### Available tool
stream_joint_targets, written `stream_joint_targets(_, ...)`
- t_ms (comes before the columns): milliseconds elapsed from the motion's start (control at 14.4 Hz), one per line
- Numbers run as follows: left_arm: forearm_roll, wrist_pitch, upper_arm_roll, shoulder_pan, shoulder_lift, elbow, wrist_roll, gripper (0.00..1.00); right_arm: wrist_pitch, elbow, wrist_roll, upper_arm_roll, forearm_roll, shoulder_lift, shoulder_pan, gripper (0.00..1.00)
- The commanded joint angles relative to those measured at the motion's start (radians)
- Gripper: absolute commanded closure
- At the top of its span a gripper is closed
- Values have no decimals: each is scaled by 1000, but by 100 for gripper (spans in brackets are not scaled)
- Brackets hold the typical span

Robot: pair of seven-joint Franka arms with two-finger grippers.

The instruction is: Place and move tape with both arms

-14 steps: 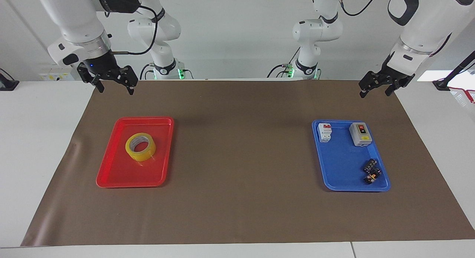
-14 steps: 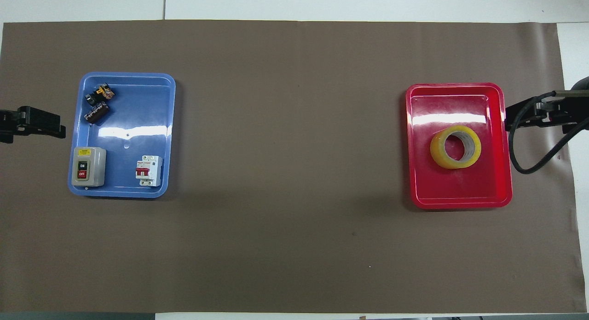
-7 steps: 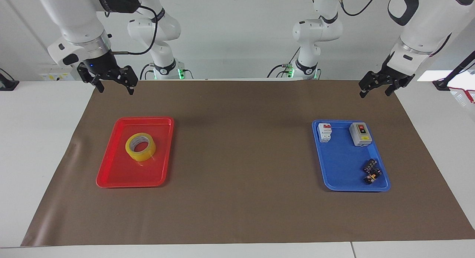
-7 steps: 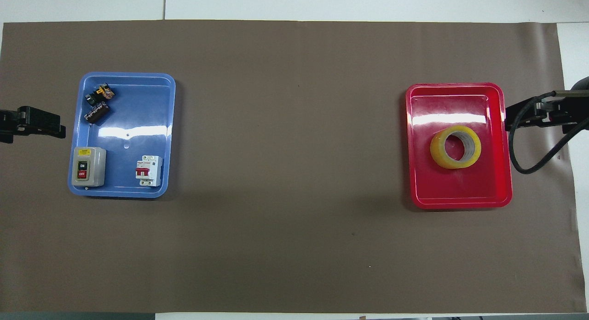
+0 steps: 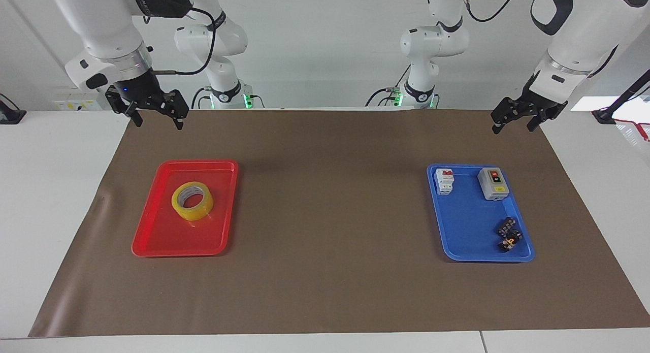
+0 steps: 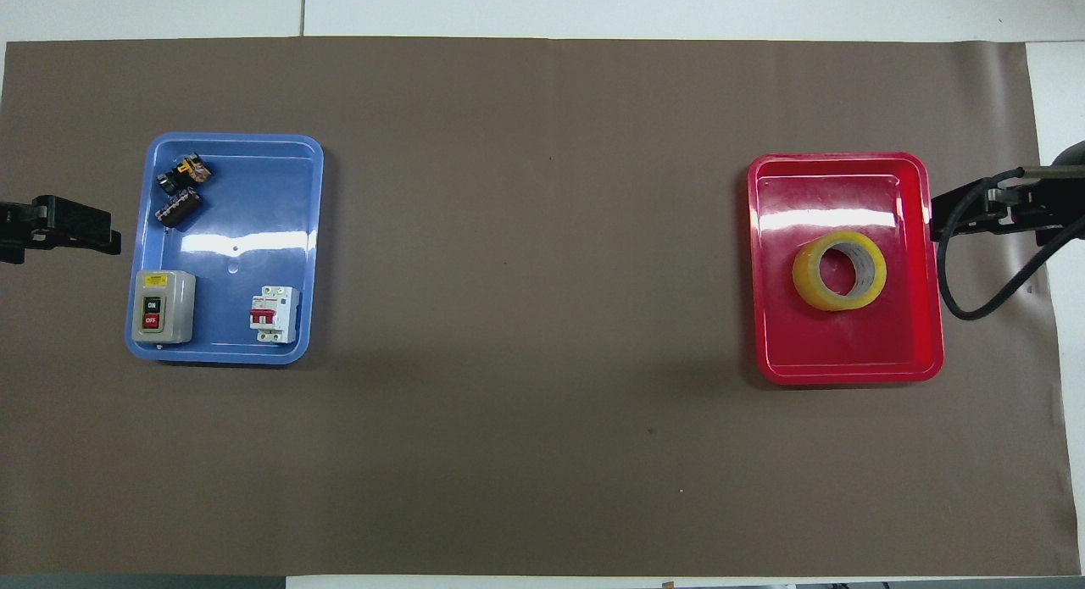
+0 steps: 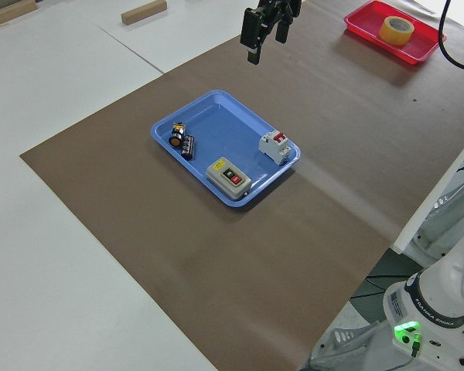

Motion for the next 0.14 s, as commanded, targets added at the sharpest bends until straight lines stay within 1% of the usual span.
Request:
stream_joint_targets(0, -16, -13, -2, 9, -13, -7, 15, 0, -4, -14, -24, 3, -10, -13, -6, 0)
stream_joint_targets(69, -16, -13, -3, 9, -13, -7, 15, 0, -4, -14, -24, 3, -10, -13, -6, 0)
